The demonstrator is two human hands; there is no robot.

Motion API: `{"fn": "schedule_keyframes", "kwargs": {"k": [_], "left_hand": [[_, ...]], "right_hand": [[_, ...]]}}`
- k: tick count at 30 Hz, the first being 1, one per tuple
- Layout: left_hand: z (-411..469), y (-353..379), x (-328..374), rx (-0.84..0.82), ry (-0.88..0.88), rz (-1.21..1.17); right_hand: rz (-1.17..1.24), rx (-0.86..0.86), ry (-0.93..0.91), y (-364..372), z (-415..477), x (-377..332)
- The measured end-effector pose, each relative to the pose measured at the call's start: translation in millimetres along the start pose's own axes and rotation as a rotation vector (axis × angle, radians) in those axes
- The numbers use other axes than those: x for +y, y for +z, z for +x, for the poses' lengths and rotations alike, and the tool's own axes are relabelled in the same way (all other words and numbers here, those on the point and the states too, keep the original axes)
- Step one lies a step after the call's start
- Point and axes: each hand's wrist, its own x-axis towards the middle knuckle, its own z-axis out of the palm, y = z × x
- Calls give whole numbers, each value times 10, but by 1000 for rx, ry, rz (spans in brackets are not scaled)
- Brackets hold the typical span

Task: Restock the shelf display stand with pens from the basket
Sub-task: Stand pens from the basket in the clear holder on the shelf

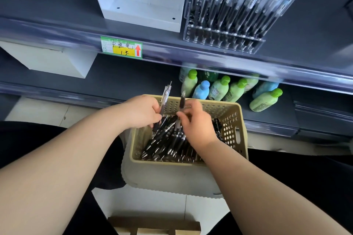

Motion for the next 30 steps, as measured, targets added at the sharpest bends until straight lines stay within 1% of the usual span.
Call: {"fn": "schedule_keyframes", "kwargs": {"k": [2,4,6,8,9,11,12,13,16,18,20,24,26,30], "left_hand": [[-29,10,43,25,31,-105],[-84,7,106,62,81,-151],[-155,-12,184,112,133,-213],[-227,-55,263,183,184,-288],[-261,-71,298,225,208,-323],[-339,-115,384,318,267,-387],[-375,-149,430,365,291,-408],[-413,-189,479,407,308,-417],[-506,-352,606,533,351,-422],[-549,-499,690,614,377,-423],[-552,-649,769,679,392,-423],[-389,-937,892,786,375,-452],[-261,-1037,915,825,361,-487],[-32,-1128,899,839,333,-521]], "right_hand": [[297,121,130,-114,-36,-91],[556,143,198,-214,-56,-151],[890,96,244,-328,-77,-222],[1218,-2,288,-455,-114,-300],[1327,-55,292,-505,-146,-338],[1407,-120,235,-602,-216,-425],[1371,-115,194,-648,-245,-479],[1275,-78,151,-693,-269,-540],[699,138,-3,-890,-298,-738],[480,246,-76,-1091,-257,-894],[360,304,-143,-1300,-183,-1041],[241,392,-232,-1630,76,-1288],[204,393,-273,-1749,234,-1440],[135,406,-358,-1861,585,-1712]]}}
